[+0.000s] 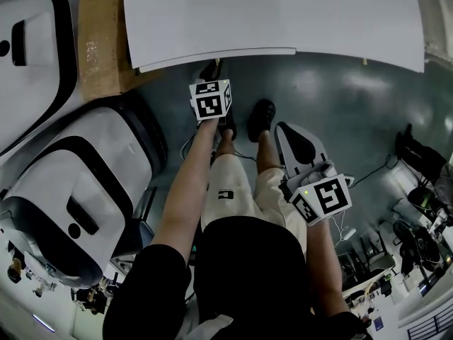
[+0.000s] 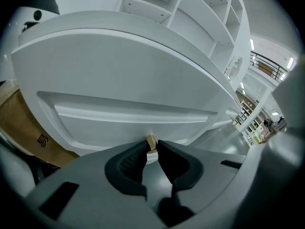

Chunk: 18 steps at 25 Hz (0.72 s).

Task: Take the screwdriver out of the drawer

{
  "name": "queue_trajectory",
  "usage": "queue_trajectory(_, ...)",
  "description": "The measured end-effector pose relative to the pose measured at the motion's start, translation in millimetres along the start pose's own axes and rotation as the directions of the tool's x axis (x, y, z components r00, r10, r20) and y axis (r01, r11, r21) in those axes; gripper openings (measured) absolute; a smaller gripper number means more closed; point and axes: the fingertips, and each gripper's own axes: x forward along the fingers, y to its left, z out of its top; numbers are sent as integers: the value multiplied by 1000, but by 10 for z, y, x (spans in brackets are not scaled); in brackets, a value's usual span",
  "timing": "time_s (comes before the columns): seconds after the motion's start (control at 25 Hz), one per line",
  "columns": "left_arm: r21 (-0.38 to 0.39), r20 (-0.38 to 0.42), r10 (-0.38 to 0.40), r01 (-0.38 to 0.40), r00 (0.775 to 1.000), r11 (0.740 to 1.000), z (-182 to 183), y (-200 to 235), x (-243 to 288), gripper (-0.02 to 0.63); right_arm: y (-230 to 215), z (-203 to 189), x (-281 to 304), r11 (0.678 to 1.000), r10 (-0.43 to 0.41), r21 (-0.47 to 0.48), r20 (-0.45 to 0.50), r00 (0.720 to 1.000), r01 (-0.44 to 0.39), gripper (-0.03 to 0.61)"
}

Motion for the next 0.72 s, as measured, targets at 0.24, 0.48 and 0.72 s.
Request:
queue_trajectory(0.24,-2,-19,-2,2,1000,1000,-163,-49,-97,86,12,-6,-6,1000,2,0,2,1000,-2,17)
queue_trajectory(0.48,0,-40,-6,6,999,1000,-308,-90,-222,86,69,50,4,1000,5,-9,10,1000,-5,17)
queue_trajectory(0.72,-14,-49,-2,1,999,1000,-481,-110,-344,86,140,72,31,1000,9,-15,15,1000,-9,17)
